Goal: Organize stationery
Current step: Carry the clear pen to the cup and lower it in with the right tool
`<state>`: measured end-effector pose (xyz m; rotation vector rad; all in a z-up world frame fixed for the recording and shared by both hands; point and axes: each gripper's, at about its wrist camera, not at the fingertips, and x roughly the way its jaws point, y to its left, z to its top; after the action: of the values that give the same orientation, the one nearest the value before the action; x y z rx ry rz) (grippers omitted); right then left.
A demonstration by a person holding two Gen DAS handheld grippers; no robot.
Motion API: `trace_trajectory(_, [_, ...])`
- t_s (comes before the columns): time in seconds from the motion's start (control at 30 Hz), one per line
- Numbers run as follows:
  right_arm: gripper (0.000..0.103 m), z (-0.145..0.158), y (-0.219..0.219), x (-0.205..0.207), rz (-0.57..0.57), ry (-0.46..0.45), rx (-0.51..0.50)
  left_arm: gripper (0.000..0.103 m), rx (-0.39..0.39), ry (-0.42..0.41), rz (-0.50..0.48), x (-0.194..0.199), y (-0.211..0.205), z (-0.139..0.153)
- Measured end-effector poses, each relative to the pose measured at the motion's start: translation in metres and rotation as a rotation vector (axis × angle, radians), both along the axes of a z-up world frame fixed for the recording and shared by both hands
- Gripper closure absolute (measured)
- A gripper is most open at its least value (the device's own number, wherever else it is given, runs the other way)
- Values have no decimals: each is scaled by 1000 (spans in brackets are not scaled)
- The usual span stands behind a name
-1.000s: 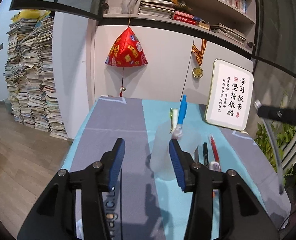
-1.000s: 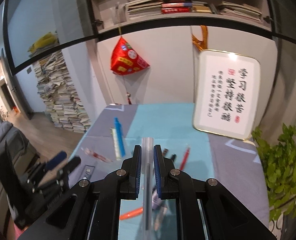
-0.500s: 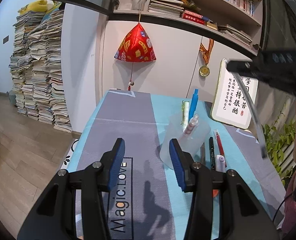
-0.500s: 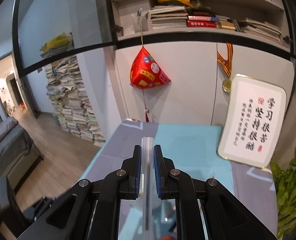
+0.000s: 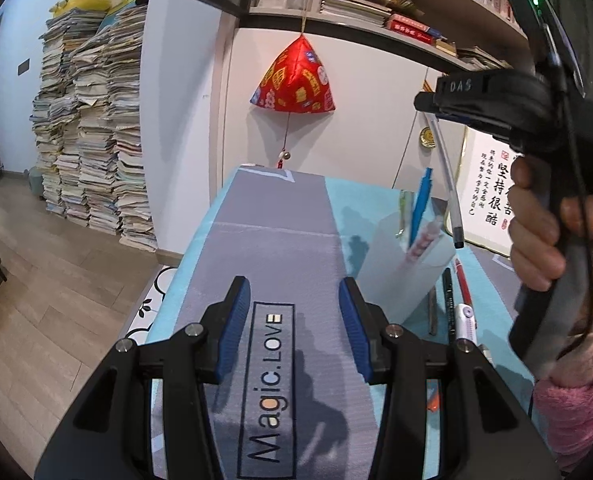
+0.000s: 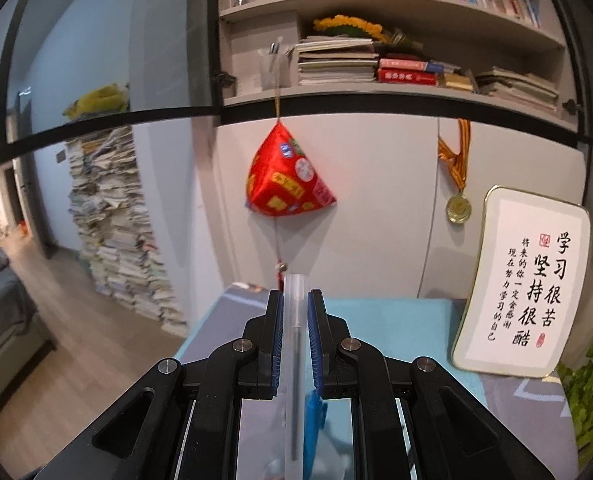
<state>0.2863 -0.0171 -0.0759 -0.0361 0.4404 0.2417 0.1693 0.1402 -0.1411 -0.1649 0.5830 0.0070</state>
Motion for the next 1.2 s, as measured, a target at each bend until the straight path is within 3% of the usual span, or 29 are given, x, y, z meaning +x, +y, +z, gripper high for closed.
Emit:
trace_trajectory(0.33, [90,-18,-9,8,-30,13,-6,59,-8,23,-8,9,-3,-7])
trace_trajectory(0.67, [90,-18,-24,-18,13,74,4,59,-15,21,-22,5,-9,-6])
trace_trajectory(1.0, [90,-28,-42,-33,12,172,0,59,-9,9,-40,-5,-21,1])
trace_trajectory(1.2, [90,-25,-63,-38,19,228,63,58,15,-2,-64,-12,-34,6])
